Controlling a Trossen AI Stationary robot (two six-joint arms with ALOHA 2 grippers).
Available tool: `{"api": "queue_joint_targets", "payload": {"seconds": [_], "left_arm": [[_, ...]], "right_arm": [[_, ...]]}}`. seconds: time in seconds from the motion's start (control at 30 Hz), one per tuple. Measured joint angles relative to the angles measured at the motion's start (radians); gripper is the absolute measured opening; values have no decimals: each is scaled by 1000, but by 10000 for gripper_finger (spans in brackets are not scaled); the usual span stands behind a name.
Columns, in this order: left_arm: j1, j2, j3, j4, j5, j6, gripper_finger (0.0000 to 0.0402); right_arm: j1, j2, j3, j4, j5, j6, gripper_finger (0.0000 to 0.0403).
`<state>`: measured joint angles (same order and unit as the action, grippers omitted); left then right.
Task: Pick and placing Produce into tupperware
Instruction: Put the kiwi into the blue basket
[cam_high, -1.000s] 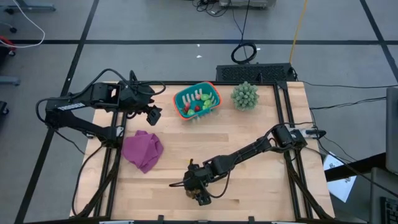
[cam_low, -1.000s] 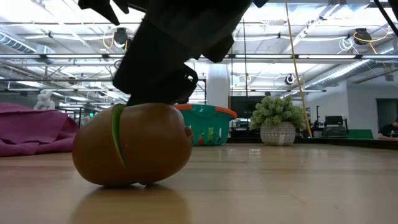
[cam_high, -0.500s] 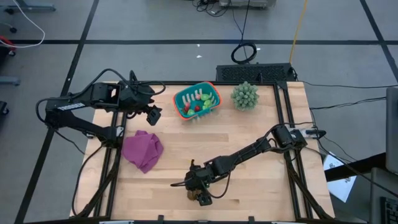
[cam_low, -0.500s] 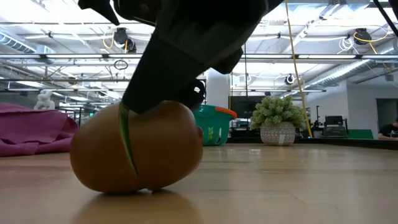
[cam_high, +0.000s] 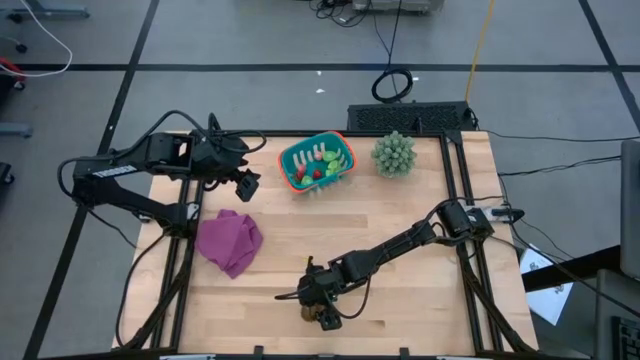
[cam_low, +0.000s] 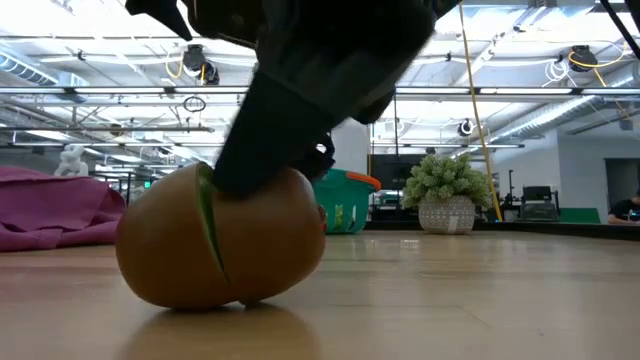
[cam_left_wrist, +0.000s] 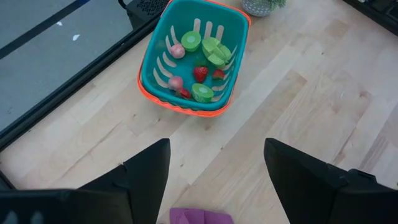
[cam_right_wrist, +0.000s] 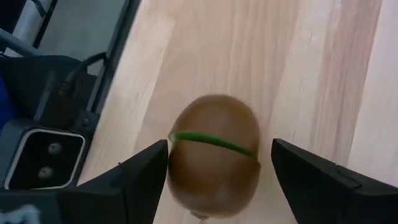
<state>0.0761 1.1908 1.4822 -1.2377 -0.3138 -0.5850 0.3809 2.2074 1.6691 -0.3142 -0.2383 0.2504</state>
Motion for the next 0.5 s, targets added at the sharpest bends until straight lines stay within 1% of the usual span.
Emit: {"api": "queue_joint_targets", "payload": {"seconds": [0.23, 0.5], "left_arm": [[0, 0, 0, 0, 0, 0, 269], [0, 0, 0, 0, 0, 0, 269]], "right_arm": [[0, 0, -51, 19, 0, 26, 265], [-1, 0, -52, 65, -1, 20, 255]]}}
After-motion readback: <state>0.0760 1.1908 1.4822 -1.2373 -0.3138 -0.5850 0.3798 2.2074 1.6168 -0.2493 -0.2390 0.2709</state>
